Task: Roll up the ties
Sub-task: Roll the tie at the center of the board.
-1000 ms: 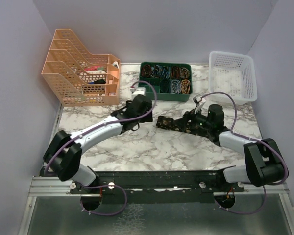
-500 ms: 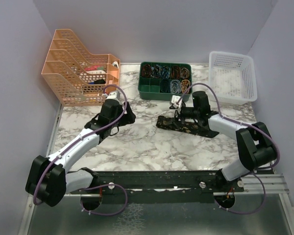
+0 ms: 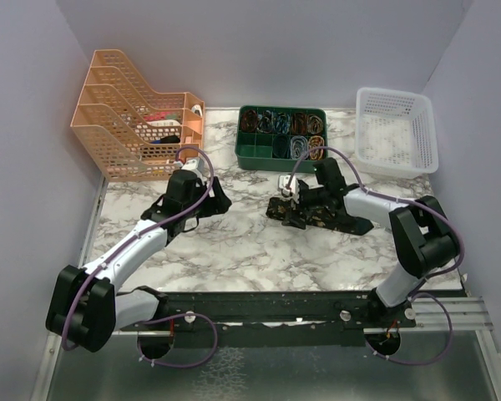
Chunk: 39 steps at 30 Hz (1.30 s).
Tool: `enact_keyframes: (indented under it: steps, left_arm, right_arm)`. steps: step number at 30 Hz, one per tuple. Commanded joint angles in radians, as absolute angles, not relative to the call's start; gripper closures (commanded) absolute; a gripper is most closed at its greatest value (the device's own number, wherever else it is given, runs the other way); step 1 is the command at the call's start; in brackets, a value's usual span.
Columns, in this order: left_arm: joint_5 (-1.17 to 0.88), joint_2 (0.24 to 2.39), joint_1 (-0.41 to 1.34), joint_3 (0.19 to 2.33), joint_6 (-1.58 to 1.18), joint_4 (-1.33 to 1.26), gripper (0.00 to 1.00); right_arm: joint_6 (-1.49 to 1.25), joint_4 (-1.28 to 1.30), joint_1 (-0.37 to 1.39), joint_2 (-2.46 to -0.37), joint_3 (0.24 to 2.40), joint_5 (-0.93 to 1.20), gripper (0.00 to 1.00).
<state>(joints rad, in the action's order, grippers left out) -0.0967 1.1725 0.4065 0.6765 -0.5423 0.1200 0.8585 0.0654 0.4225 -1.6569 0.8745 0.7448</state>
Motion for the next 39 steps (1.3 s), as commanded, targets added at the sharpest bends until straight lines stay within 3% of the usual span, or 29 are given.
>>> enact_keyframes:
  steps: [1,8,26,39]
  left_arm:
    - [-0.139,1.168,0.387,0.662,-0.52,0.102,0.21]
    - [-0.145,1.171,0.372,0.649,-0.518,0.103,0.21]
    - [-0.146,1.125,0.333,0.628,-0.497,0.144,0.21]
    - [-0.118,1.087,0.294,0.604,-0.508,0.175,0.21]
  right_arm:
    - [0.875,0.085,0.432,-1.701,0.914,0.701,0.01]
    - [0.876,0.187,0.484,-1.787,1.009,0.677,0.09]
    - [0.851,0.216,0.573,-1.841,1.047,0.558,0.49]
    - [0.729,0.087,0.764,-1.91,1.108,0.592,0.54]
